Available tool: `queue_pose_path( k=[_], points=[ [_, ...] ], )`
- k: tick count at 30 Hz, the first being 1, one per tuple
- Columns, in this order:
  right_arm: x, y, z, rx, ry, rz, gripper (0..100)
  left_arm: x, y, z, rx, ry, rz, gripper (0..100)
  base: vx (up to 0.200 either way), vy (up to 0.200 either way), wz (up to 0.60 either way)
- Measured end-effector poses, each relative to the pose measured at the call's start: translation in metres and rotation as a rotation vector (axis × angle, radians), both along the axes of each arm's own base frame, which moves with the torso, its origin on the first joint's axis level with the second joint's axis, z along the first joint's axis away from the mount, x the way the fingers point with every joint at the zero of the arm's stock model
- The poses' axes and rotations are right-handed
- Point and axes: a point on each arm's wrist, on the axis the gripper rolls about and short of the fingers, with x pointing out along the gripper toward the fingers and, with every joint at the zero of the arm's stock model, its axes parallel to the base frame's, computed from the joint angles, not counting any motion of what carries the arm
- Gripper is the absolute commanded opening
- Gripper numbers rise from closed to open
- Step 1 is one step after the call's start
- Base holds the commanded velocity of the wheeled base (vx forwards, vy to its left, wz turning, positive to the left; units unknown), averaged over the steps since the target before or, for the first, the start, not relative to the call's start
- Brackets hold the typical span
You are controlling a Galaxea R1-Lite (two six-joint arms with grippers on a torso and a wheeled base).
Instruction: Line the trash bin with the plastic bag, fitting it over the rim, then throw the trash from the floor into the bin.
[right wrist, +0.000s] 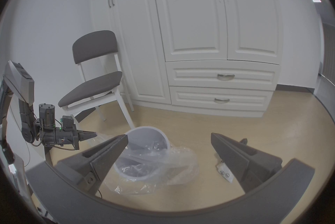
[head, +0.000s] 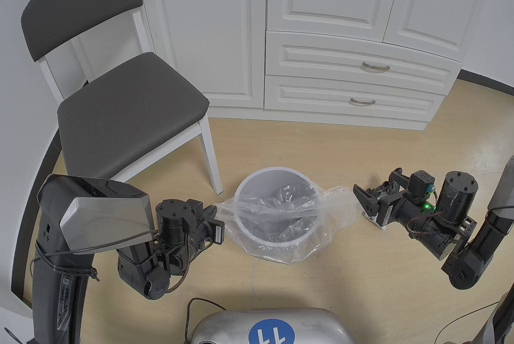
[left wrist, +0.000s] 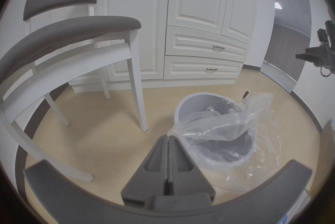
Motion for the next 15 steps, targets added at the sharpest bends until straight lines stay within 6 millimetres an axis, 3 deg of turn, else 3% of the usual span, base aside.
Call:
queue_pose_path(
  k=[6, 15],
  points=[
    [0.014, 0.011, 0.012, -0.070, -0.083, 0.026, 100, 0.000, 0.001, 0.003, -0.003, -0.006, 0.001, 0, 0.000, 0.000, 0.00],
    [0.043, 0.031, 0.023, -0.215, 0.104, 0.097, 100, -0.001, 0.001, 0.008, -0.008, -0.014, 0.000, 0, 0.000, 0.000, 0.00]
  ],
)
